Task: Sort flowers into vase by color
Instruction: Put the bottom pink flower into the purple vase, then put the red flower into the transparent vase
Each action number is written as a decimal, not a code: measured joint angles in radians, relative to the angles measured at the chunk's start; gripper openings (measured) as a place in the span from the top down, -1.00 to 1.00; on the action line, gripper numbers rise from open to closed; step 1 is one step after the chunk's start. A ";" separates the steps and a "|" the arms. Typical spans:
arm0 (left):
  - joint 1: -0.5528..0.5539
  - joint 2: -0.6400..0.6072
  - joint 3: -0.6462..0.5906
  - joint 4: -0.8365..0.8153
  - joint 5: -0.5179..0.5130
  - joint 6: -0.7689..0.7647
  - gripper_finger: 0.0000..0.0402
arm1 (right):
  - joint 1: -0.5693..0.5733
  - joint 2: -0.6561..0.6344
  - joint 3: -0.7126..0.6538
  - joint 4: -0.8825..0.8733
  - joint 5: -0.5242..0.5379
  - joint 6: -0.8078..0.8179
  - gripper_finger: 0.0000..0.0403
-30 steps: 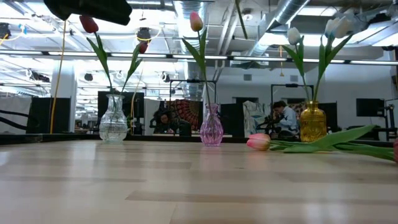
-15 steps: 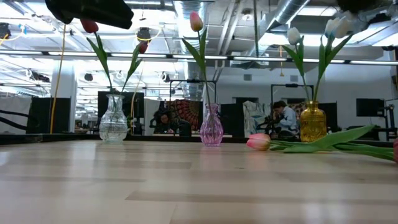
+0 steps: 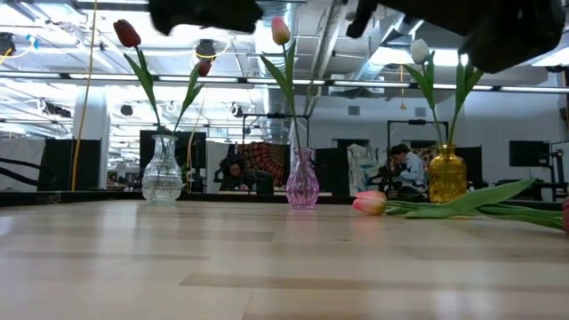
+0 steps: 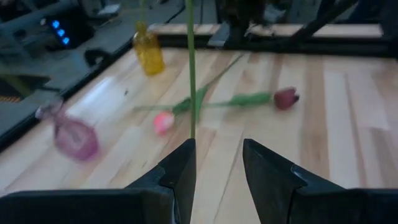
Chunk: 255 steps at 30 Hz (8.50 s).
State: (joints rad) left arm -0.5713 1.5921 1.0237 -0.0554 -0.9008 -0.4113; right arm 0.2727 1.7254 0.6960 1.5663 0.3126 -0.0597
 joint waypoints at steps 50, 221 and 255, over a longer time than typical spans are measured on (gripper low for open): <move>0.225 0.000 0.000 0.335 0.337 0.329 0.99 | 0.008 0.008 0.075 -0.092 -0.053 0.008 0.75; 0.065 -0.281 -0.429 0.300 0.188 0.022 0.41 | -0.358 -0.445 0.204 -1.677 0.203 0.220 -0.22; 0.065 -0.281 -0.429 0.300 0.243 0.022 0.41 | 0.063 -0.267 0.293 -2.444 -0.052 1.038 -0.21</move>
State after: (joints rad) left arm -0.5064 1.3109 0.5945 0.2451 -0.6582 -0.3893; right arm 0.3355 1.4585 0.9886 -0.8774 0.2603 0.9779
